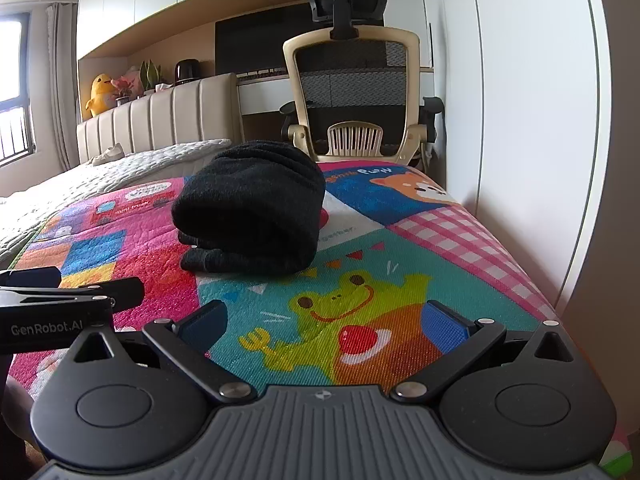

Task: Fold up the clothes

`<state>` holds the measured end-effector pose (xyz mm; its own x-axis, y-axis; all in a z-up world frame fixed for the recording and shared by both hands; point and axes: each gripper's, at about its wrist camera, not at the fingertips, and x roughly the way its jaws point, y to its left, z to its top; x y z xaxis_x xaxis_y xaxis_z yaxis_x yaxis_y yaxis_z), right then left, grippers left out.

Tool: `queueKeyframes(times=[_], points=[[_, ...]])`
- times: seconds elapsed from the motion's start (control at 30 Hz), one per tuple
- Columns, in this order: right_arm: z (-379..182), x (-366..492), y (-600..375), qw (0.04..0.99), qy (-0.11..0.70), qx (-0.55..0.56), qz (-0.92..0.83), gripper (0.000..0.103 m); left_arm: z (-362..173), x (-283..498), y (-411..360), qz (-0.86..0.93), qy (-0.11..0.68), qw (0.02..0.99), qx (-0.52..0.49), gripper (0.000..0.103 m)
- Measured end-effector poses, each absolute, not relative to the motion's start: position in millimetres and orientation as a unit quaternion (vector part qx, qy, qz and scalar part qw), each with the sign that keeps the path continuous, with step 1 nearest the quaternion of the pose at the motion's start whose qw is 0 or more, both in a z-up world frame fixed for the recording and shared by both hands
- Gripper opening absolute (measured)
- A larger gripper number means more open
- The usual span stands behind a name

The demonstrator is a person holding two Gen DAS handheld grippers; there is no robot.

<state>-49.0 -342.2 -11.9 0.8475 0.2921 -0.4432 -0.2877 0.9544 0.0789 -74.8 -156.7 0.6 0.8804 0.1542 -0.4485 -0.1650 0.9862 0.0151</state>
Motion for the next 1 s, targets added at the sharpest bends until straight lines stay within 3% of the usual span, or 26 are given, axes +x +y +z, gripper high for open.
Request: queueKeyframes(times=[1.0], points=[[-14.2, -46.8, -346.8, 0.958, 0.243, 0.033, 0.151, 0.103, 0.8, -73.5, -152.6, 0.079, 0.244, 0.966, -0.024, 0.103]])
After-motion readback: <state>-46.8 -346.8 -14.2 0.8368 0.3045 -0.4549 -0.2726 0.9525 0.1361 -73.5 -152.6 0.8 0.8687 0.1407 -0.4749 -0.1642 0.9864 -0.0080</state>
